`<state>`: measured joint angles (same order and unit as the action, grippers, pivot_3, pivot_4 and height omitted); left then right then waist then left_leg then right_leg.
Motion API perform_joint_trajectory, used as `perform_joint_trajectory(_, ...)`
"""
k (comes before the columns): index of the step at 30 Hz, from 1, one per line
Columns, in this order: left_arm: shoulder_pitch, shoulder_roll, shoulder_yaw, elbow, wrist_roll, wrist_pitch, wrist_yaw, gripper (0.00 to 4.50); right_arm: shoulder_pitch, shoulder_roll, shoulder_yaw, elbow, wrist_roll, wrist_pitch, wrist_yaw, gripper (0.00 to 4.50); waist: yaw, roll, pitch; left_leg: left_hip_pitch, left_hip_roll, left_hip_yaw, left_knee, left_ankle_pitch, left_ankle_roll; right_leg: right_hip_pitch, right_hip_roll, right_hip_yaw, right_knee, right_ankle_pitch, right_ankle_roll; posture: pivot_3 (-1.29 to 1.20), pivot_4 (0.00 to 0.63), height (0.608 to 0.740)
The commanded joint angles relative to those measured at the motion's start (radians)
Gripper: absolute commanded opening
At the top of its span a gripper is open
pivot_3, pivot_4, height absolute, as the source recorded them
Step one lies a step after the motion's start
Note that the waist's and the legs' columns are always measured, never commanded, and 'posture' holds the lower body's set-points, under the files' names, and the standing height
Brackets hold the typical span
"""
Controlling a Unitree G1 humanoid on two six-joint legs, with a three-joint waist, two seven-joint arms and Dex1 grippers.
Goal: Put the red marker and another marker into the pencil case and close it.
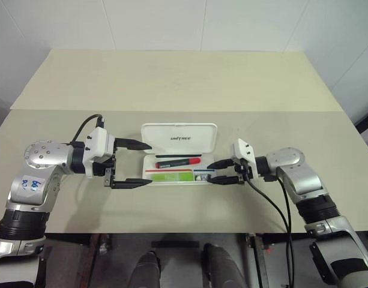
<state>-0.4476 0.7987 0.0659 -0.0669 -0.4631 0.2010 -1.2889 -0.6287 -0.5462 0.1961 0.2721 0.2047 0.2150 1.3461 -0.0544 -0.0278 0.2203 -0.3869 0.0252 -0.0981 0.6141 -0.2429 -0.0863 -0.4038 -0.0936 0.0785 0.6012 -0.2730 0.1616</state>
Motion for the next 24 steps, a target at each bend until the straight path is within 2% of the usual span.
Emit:
perform_joint_trajectory(1, -0.016, -0.001, 0.007, -0.016, 0.001, -0.016, 0.007, 4.50, -0.016, 0.000, -0.002, -0.020, 0.003, -0.010, -0.007, 3.94, 0.000, 0.000, 0.000, 0.000, 0.000, 0.000, 0.000, 0.000, 0.000, 0.000, 0.000, 0.000, 0.000, 0.000, 0.000, 0.00, 0.150, 0.740)
perform_joint_trajectory(2, -0.017, -0.002, 0.007, -0.016, 0.001, -0.017, 0.008, 4.50, -0.017, 0.000, -0.007, -0.022, 0.007, -0.016, -0.006, 4.32, 0.000, 0.000, 0.000, 0.000, 0.000, 0.000, 0.000, 0.000, 0.000, 0.000, 0.000, 0.000, 0.000, 0.000, 0.000, 0.00, 0.150, 0.740)
perform_joint_trajectory(3, -0.018, -0.004, 0.008, -0.016, -0.001, -0.015, 0.011, 4.50, -0.020, 0.001, -0.018, -0.031, 0.019, -0.013, -0.006, 4.47, 0.000, 0.000, 0.000, 0.000, 0.000, 0.000, 0.000, 0.000, 0.000, 0.000, 0.000, 0.000, 0.000, 0.000, 0.000, 0.00, 0.150, 0.740)
perform_joint_trajectory(8, 0.002, -0.004, 0.020, -0.024, -0.009, -0.014, 0.022, 4.50, 0.001, -0.027, -0.098, -0.162, 0.117, 0.032, -0.009, 4.47, 0.001, 0.000, 0.000, -0.002, 0.000, 0.000, 0.000, 0.000, 0.000, -0.003, 0.000, 0.000, 0.000, 0.000, 0.000, 0.00, 0.150, 0.740)
perform_joint_trajectory(17, 0.057, -0.009, 0.060, -0.026, -0.026, -0.015, 0.061, 4.50, 0.215, -0.159, -0.325, -0.492, 0.268, 0.178, -0.146, 4.47, 0.018, 0.000, 0.000, -0.003, 0.000, 0.001, -0.001, 0.000, 0.000, -0.004, 0.000, 0.001, 0.001, -0.001, -0.001, 0.00, 0.150, 0.740)
perform_joint_trajectory(20, 0.055, -0.018, 0.059, -0.012, -0.024, -0.018, 0.064, 4.50, 0.273, -0.211, -0.395, -0.537, 0.307, 0.223, -0.175, 4.47, 0.024, 0.000, 0.000, -0.003, 0.000, 0.001, 0.000, 0.000, 0.000, -0.004, 0.000, 0.001, 0.001, -0.001, -0.001, 0.00, 0.150, 0.740)
perform_joint_trajectory(24, 0.024, -0.049, 0.056, 0.031, -0.014, -0.037, 0.073, 4.50, 0.335, -0.263, -0.460, -0.526, 0.292, 0.180, -0.187, 4.47, 0.026, 0.000, 0.000, -0.002, 0.000, 0.002, 0.000, 0.000, 0.000, -0.004, 0.000, 0.001, 0.000, -0.001, -0.001, 0.00, 0.150, 0.740)
